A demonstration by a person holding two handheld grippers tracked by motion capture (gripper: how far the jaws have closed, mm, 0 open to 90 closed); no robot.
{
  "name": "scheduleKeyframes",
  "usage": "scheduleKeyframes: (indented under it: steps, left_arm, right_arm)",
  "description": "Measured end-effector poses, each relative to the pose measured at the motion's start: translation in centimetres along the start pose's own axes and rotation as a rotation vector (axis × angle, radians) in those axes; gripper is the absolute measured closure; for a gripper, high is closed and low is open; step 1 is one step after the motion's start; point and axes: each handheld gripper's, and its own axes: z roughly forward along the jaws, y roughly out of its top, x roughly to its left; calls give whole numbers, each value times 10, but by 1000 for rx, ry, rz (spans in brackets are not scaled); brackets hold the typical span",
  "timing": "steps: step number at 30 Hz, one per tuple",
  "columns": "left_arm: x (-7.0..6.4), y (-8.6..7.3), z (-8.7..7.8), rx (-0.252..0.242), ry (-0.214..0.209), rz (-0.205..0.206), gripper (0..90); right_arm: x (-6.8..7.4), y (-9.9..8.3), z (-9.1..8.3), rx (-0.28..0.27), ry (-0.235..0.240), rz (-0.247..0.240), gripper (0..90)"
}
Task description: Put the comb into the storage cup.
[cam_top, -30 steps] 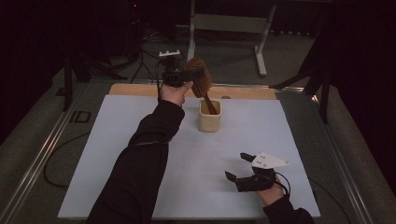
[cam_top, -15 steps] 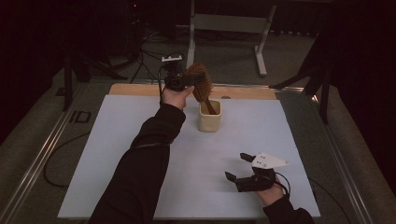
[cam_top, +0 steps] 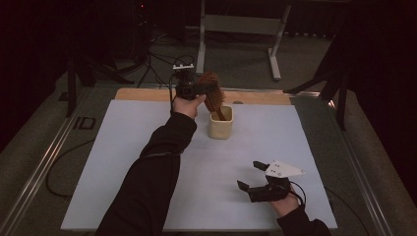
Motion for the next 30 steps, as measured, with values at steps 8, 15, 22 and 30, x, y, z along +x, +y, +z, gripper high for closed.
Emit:
scheduleKeyframes:
  steps: [8,15,22,30]
  left_arm:
    - [7,-6,3,21,-10,-15,506]
    - [10,-9,6,26,-14,-17,502]
    - [8,-10,9,45,-9,6,490]
    - [2,-8,12,60,23,35,447]
  right_arm:
    - [0,0,0,0,-1,-1,95]
    - [0,0,0,1,-1,0,95]
    - [0,-1,0,2,5,1,95]
    - [0,-1,1,4,6,2,95]
